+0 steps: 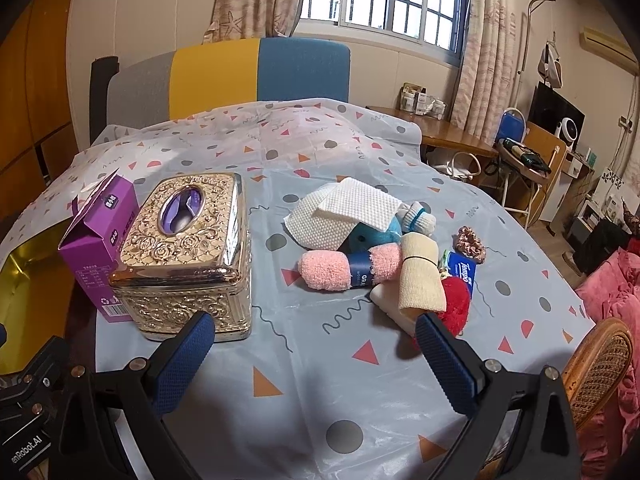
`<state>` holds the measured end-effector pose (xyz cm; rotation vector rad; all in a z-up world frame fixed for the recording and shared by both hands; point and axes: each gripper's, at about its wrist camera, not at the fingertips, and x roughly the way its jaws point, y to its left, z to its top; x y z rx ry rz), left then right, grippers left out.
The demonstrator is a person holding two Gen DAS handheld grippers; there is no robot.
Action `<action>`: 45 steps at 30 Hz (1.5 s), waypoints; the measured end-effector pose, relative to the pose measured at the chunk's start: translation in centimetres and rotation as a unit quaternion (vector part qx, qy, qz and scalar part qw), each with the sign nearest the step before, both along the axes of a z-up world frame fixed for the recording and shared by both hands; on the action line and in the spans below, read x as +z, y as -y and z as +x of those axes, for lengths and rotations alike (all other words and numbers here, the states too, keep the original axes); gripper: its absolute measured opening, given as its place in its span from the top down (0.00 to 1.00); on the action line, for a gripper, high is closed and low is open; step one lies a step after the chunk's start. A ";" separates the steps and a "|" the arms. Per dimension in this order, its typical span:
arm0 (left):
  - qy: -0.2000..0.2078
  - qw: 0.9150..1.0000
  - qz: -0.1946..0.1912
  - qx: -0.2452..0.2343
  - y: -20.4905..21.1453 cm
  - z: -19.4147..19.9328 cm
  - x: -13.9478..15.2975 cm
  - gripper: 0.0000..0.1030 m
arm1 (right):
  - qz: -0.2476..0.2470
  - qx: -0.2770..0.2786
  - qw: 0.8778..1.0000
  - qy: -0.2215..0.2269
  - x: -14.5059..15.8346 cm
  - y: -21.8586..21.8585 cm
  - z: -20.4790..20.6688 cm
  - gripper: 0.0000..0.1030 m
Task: Organize soft objects
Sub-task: 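Move both tools toward the pile of soft items beside the silver box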
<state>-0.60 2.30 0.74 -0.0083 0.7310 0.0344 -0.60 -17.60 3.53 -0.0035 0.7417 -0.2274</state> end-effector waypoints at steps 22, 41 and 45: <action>-0.004 1.000 0.002 -0.003 0.1 0.0 -0.1 0.00 | 0.001 -0.008 1.000 0.003 0.2 0.9 0.0 0.00; -0.002 1.000 0.004 -0.023 0.9 0.0 0.0 0.00 | 0.006 -0.049 0.999 0.021 1.5 4.6 -0.3 0.00; 0.007 0.997 -0.025 -0.071 1.2 -0.1 0.5 0.00 | 0.030 -0.050 0.998 0.022 1.9 6.6 -0.5 0.00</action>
